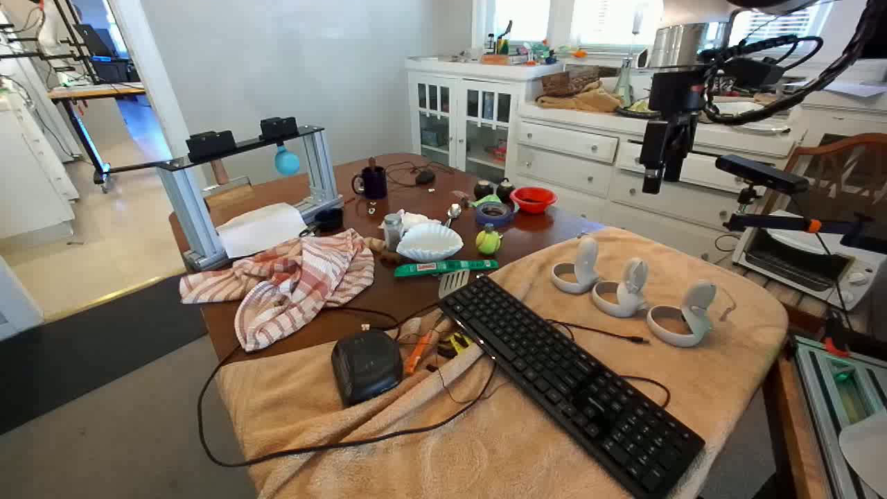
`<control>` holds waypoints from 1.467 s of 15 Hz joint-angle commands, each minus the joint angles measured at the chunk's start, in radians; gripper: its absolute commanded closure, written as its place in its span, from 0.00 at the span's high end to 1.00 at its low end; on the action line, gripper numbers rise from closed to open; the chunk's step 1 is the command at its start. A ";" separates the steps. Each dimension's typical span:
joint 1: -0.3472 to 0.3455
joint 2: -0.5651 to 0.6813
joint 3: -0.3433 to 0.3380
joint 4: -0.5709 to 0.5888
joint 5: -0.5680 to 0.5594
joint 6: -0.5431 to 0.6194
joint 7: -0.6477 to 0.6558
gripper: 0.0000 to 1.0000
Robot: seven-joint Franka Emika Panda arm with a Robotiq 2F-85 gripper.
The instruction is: Press the button on the black object
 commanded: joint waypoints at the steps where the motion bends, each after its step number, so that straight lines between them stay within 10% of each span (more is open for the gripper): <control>1: -0.011 0.001 0.010 0.002 0.004 -0.002 -0.004 1.00; 12: -0.011 0.014 0.009 0.009 0.001 0.003 -0.012 1.00; 22: 0.062 0.201 -0.026 0.227 -0.011 0.180 -0.508 1.00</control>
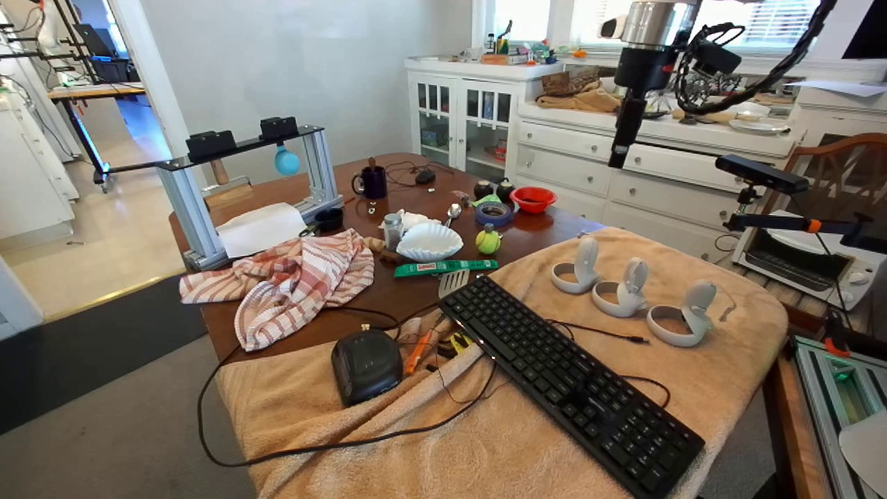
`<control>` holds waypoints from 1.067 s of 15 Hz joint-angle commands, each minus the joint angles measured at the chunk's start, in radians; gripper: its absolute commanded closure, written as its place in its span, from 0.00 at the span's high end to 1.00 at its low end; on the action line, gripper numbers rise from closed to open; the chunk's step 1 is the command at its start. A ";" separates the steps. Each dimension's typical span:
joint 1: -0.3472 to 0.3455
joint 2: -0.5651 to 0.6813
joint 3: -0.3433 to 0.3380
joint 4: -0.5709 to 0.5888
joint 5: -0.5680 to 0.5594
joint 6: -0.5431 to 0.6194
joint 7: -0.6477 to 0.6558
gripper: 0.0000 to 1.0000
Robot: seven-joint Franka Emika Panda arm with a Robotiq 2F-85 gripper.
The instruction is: Press the button on the black object
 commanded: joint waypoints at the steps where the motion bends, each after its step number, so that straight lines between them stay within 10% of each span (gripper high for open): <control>1: 0.049 0.132 -0.020 0.138 0.046 0.033 -0.193 1.00; 9: 0.083 0.386 0.079 0.406 0.105 0.013 -0.480 1.00; 16: 0.092 0.550 0.188 0.604 0.136 -0.060 -0.336 1.00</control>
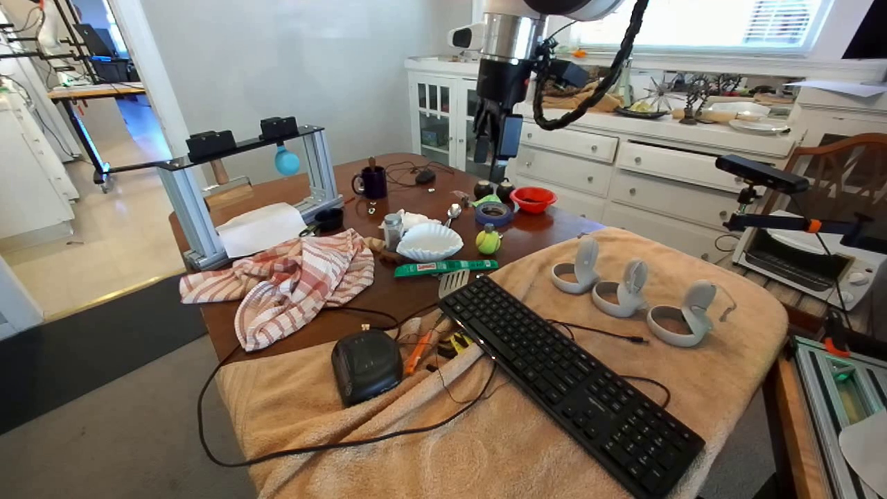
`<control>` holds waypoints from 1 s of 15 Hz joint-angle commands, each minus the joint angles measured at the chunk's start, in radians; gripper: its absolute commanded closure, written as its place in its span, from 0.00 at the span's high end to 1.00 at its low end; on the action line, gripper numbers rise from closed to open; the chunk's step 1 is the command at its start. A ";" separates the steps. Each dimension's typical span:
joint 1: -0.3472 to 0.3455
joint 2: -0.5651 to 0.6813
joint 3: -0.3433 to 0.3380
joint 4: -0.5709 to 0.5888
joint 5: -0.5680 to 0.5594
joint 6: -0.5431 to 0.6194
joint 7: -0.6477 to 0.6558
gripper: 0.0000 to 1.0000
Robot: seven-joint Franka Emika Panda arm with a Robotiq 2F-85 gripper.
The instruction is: Press the button on the black object
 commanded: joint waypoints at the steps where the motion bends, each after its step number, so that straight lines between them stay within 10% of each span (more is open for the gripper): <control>1: 0.015 0.096 0.040 0.140 0.001 -0.086 0.132 1.00; 15: 0.031 0.140 0.098 0.186 -0.005 -0.083 0.308 1.00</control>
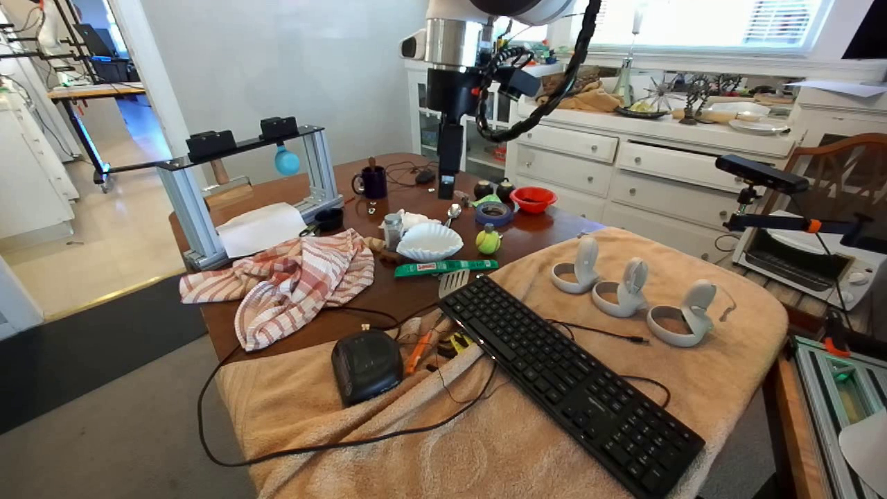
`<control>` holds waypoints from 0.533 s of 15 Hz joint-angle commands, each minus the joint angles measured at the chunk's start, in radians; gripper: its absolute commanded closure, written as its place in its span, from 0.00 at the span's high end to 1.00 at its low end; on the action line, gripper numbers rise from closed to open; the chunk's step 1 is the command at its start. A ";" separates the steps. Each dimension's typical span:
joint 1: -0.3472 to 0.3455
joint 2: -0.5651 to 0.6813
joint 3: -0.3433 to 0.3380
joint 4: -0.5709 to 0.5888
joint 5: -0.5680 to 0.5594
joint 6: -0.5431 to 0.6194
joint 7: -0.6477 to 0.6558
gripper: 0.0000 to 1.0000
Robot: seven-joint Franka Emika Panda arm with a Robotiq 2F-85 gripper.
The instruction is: Press the button on the black object
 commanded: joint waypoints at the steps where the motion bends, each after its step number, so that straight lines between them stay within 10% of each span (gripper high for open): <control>1: -0.013 0.014 0.018 0.006 0.013 0.014 -0.022 1.00; 6: 0.016 0.176 0.048 0.159 -0.053 -0.002 -0.096 1.00; 7: 0.016 0.212 0.057 0.197 -0.050 -0.006 -0.116 0.75; 8: 0.019 0.246 0.062 0.233 -0.059 -0.012 -0.126 0.73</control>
